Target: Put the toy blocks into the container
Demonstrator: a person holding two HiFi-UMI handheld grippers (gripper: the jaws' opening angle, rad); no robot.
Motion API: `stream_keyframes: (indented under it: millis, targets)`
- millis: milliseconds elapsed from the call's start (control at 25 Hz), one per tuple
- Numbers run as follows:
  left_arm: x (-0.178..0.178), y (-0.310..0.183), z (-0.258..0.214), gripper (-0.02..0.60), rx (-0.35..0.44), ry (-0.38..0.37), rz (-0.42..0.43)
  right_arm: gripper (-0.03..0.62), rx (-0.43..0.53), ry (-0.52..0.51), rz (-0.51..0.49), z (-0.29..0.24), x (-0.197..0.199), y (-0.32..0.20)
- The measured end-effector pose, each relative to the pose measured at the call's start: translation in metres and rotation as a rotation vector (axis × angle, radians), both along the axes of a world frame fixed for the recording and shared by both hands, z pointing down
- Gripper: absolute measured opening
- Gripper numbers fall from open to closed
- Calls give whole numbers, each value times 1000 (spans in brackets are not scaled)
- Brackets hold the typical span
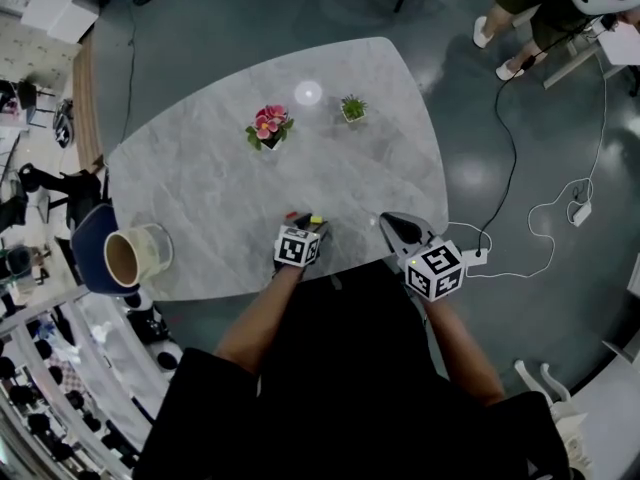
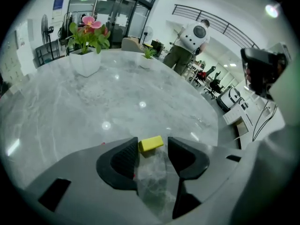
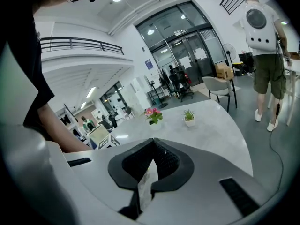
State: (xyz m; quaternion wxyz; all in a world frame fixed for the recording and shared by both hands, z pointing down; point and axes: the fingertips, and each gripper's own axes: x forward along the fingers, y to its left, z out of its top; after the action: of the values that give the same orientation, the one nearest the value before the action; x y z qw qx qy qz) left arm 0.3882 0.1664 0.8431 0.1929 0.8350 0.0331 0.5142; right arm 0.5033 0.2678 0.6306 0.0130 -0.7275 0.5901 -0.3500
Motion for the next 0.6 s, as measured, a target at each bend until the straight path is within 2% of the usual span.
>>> stream_keyframes:
  millis: [80,400,600]
  targets:
    - [0,-1,1,156,22,8,18,0,9,-25,-16,2,-10,-5]
    - [-6,-5,-7,149,2,58,-20,0,11,-38,-39,5,-28,-13]
    - [-13,-28,-35,149,25,132,-110,0,4,-3,-119,2,-39,-31]
